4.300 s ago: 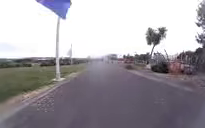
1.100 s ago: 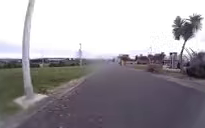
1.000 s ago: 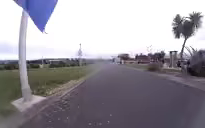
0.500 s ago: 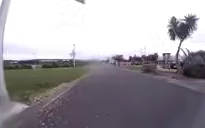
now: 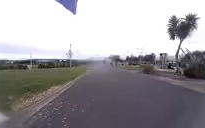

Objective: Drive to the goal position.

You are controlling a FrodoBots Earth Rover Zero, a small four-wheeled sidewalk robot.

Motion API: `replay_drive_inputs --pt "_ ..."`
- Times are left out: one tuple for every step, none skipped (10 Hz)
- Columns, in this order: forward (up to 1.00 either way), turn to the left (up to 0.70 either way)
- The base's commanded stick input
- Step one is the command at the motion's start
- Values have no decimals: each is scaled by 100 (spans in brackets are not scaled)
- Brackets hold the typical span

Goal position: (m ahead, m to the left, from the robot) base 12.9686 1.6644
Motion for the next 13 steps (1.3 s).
replay_drive_inputs --pt "85 0" --pt "85 0" --pt "85 0" --pt "85 0" --pt "85 0" --pt "85 0" --pt "85 0" --pt "85 0" --pt "85 0" --pt "85 0" --pt "85 0" --pt "85 0" --pt "85 0"
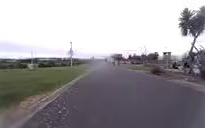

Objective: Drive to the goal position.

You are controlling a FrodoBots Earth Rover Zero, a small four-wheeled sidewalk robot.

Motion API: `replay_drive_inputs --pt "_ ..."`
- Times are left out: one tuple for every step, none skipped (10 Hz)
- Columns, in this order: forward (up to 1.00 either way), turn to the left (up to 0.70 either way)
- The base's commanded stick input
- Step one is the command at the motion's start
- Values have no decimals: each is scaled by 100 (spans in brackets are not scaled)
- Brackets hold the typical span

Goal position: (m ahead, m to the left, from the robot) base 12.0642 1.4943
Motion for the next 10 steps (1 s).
replay_drive_inputs --pt "85 0" --pt "85 0" --pt "85 0" --pt "85 0" --pt "85 0" --pt "85 0" --pt "85 0" --pt "85 0" --pt "85 0" --pt "85 0"
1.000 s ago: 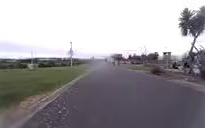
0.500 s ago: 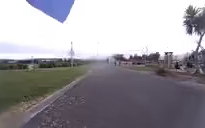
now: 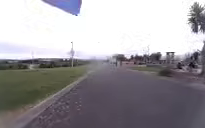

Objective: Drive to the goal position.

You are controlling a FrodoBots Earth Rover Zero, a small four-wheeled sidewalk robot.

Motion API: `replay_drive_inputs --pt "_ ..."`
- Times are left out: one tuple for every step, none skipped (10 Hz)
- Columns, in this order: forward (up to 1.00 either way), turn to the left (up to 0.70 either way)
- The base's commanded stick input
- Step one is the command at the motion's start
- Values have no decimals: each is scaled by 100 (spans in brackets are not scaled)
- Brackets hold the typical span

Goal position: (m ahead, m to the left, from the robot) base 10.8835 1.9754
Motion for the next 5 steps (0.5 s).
replay_drive_inputs --pt "85 -32" --pt "85 -31" --pt "85 -8" --pt "85 -24" --pt "85 -29"
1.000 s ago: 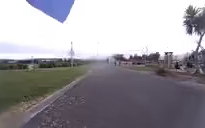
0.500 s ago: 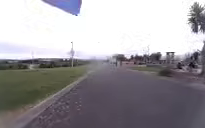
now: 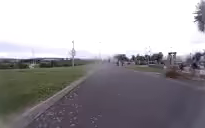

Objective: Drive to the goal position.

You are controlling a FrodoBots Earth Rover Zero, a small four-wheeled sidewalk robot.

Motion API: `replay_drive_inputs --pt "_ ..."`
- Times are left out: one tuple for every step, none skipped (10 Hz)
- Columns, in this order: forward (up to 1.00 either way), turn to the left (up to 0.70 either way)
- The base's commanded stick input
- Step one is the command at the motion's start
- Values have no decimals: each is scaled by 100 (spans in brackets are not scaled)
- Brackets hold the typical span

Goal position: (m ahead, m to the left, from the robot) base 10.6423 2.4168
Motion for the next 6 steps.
replay_drive_inputs --pt "85 -13" --pt "85 -33" --pt "85 -23" --pt "85 -14" --pt "85 -4" --pt "85 0"
